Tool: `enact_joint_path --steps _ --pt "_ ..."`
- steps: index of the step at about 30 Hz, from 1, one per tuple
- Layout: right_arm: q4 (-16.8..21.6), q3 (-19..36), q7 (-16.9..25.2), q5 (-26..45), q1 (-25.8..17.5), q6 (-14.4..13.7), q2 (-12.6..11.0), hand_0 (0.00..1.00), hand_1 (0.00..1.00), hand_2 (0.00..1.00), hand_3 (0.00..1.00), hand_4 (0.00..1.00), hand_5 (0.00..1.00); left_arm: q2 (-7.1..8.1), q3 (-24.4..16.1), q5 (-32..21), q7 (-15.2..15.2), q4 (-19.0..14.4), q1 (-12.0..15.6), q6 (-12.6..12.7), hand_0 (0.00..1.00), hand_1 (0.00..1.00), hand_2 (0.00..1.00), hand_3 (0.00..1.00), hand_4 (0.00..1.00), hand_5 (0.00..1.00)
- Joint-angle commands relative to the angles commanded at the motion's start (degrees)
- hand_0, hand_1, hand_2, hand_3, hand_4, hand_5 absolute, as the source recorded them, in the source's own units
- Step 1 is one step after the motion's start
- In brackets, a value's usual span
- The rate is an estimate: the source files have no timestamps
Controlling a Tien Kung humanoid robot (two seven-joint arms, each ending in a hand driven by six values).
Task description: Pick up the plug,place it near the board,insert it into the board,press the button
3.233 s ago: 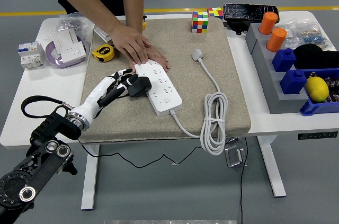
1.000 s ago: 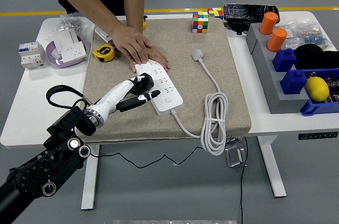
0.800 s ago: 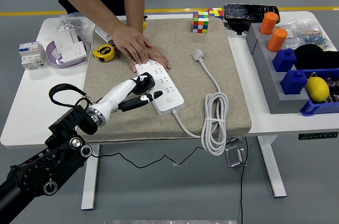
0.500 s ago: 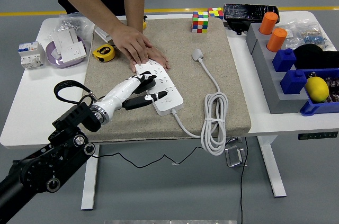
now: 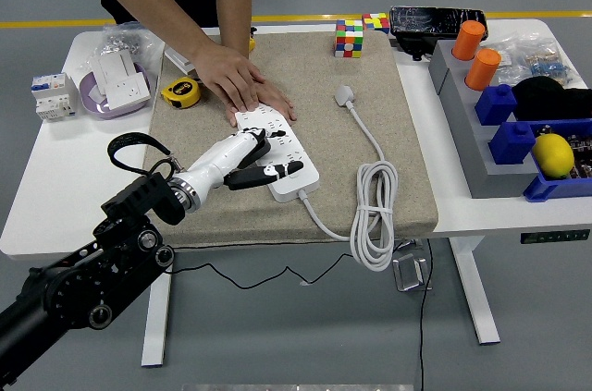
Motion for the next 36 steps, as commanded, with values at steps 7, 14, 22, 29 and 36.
enact_joint_path --steps 7,14,22,29,36 --pt "-0.05 -0.06 0.04 0.22 -0.13 0.00 0.04 0.998 0.925 0.856 0.862 0.998 0.998 0.00 -0.39 0.71 -0.24 -0.62 0.08 0.31 0.998 0.974 0.935 0.918 0.998 0.998" --pt "-0.09 -0.06 0.01 0.23 -0.07 0.05 0.12 0.998 0.924 0.856 0.859 0.998 0.998 0.42 -2.98 1.71 -2.92 -5.45 0.56 3.18 0.995 0.933 0.884 0.884 0.998 0.998" --pt "-0.14 -0.34 0.27 0.93 -0.25 0.04 0.22 0.998 0.924 0.856 0.860 0.998 0.998 2.00 -6.72 13.53 -0.56 -11.29 2.73 2.12 0.998 0.979 0.937 0.911 0.998 0.998" --pt "-0.14 -0.47 0.41 1.11 -0.22 0.01 0.27 0.998 0.925 0.856 0.859 0.998 0.998 2.78 -6.20 25.14 2.11 -8.47 3.32 -0.83 0.998 0.998 0.998 0.960 0.998 0.998" --pt "-0.14 -0.28 0.22 0.84 -0.42 0.02 0.22 0.998 0.925 0.856 0.859 0.998 0.998 3.17 -5.21 25.14 2.99 -5.63 3.92 -3.17 0.998 0.998 0.998 0.998 0.998 0.998"
